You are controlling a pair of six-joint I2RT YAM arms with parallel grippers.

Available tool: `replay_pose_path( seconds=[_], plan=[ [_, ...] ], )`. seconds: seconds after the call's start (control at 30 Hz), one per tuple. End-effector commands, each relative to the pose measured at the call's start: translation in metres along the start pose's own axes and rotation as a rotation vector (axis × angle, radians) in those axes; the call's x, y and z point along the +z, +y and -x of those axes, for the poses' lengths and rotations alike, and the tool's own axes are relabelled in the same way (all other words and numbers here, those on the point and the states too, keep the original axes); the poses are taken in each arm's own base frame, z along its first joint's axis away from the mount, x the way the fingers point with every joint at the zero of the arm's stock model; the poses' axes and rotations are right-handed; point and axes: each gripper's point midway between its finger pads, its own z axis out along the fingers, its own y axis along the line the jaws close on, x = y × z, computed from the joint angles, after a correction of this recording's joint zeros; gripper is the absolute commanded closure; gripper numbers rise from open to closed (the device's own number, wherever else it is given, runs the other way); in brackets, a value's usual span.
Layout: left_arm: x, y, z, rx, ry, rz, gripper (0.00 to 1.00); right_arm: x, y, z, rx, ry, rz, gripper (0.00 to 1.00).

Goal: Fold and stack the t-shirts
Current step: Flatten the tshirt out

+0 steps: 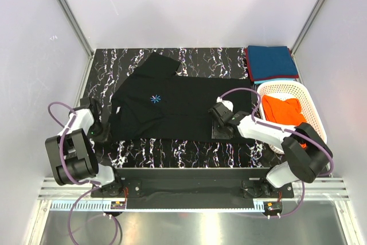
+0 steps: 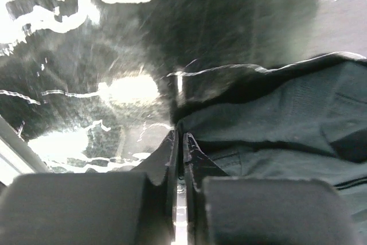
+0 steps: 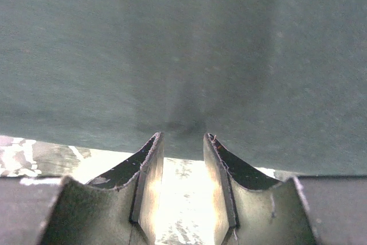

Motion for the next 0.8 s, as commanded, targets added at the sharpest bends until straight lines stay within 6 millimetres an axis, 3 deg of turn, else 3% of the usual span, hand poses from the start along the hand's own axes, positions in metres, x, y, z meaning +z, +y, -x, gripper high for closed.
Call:
replay_pose_path(
  seconds=[0.0, 0.13, 0.2, 0.37, 0.43, 0.57, 0.6, 0.67, 0.7, 0.77],
  plan=[
    [-0.015, -0.016, 0.035, 0.035, -0.157, -0.035, 0.99, 0.001, -0.020, -0.006, -0.007, -0.004, -0.069, 0.59],
    [-0.012, -0.029, 0.040, 0.101, -0.152, -0.045, 0.99, 0.001, -0.027, -0.013, -0.010, 0.004, -0.091, 0.59],
    [-0.012, -0.049, 0.037, 0.144, -0.119, -0.108, 0.95, 0.000, -0.031, -0.015, -0.011, 0.005, -0.101, 0.59],
    [-0.018, -0.061, 0.036, 0.209, -0.106, -0.137, 0.84, -0.003, -0.035, -0.017, -0.026, 0.019, -0.116, 0.59],
    [-0.025, -0.060, 0.049, 0.206, -0.171, -0.128, 0.75, -0.012, -0.027, -0.007, -0.029, -0.006, -0.086, 0.59],
    [-0.067, -0.074, 0.082, 0.187, -0.333, -0.177, 0.65, -0.036, -0.003, 0.030, -0.060, -0.102, 0.001, 0.57],
    [-0.076, -0.077, 0.090, 0.180, -0.368, -0.183, 0.64, -0.046, 0.011, 0.050, -0.077, -0.150, 0.032, 0.56],
    [-0.096, -0.087, 0.099, 0.161, -0.407, -0.221, 0.62, -0.048, 0.030, 0.070, -0.106, -0.180, 0.066, 0.56],
    [-0.100, -0.088, 0.102, 0.150, -0.421, -0.225, 0.61, -0.058, 0.050, 0.094, -0.128, -0.233, 0.107, 0.56],
    [-0.105, -0.093, 0.104, 0.121, -0.428, -0.250, 0.58, -0.051, 0.081, 0.110, -0.174, -0.267, 0.156, 0.56]
  ],
)
